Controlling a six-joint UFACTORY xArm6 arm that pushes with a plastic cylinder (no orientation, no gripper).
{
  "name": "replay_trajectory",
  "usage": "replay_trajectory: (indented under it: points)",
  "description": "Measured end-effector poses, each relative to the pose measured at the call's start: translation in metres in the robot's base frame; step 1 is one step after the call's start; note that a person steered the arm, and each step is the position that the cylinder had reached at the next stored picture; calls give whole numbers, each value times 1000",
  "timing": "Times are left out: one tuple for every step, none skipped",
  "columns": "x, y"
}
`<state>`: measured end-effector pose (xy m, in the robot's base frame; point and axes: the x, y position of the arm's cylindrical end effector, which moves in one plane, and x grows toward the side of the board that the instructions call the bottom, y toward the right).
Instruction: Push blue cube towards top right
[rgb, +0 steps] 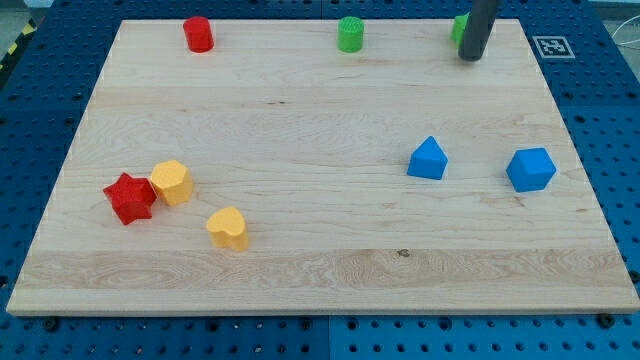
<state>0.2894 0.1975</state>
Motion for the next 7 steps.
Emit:
replay_trajectory:
  points:
    - [34, -7]
    - [40, -13]
    - [48, -34]
    - [85, -54]
    - [111, -44]
    - [136, -34]
    - [168, -24]
